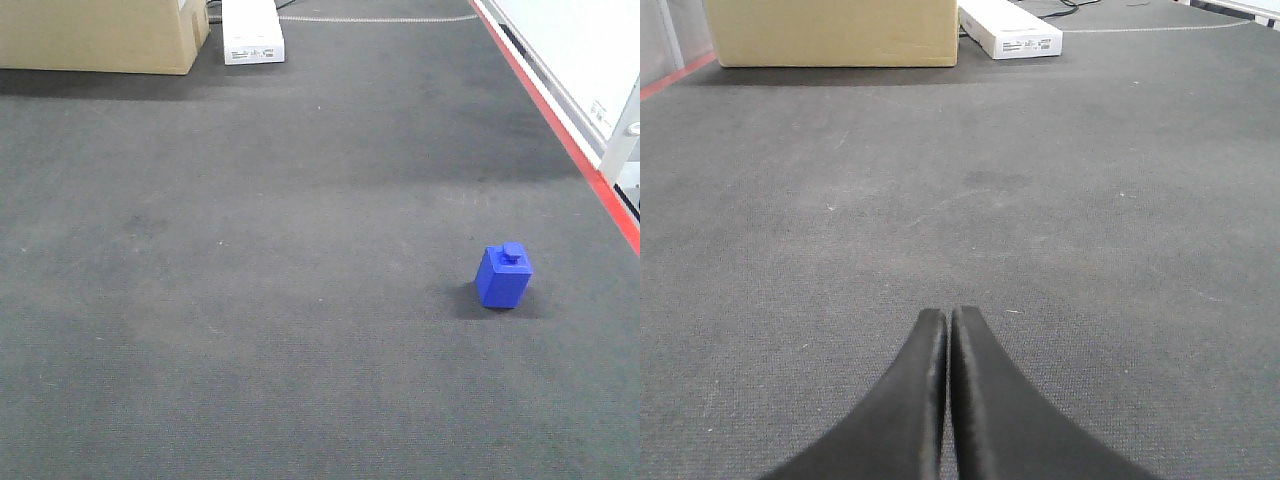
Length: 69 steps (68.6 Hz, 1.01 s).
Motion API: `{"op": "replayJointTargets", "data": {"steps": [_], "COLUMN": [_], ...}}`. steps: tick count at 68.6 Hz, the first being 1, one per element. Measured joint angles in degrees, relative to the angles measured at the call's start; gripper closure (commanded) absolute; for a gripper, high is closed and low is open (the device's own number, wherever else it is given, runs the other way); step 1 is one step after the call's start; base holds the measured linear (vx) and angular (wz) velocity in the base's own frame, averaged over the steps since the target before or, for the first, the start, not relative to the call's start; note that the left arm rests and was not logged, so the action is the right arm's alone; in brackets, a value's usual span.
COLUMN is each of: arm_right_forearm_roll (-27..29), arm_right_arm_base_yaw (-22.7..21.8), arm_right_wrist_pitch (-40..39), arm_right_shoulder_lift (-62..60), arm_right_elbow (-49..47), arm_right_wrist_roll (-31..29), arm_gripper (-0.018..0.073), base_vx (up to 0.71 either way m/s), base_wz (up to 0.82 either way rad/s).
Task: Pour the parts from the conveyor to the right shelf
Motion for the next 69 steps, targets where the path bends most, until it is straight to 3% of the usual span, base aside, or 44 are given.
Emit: {"op": "replayJointTargets", "data": {"steps": [19, 35, 50, 59, 69], "arm_right_forearm_roll": [0.4, -0.5, -0.6, -0.7, -0.6], "arm_right_arm_base_yaw": [0.0, 0.0, 0.0, 0.0, 0.0], "arm_right_wrist_pitch": [-19.6, -19.8, -11.7, -4.5, 0.3], "arm_right_shoulder_lift": [0.0, 0.0, 7.3, 15.0, 22.8], "arm_right_elbow": [-0.6, -12.7, -26.3, -31.5, -33.5], "arm_right_wrist_roll": [0.0, 0.0, 0.0, 0.0, 0.0], "arm_gripper": [0.0566, 0.0565, 0.0554, 0.0468, 0.0216], "base_vx": [0.00, 0.00, 0.00, 0.00, 0.00], "base_wz": [0.00, 0.00, 0.00, 0.00, 0.00]}}
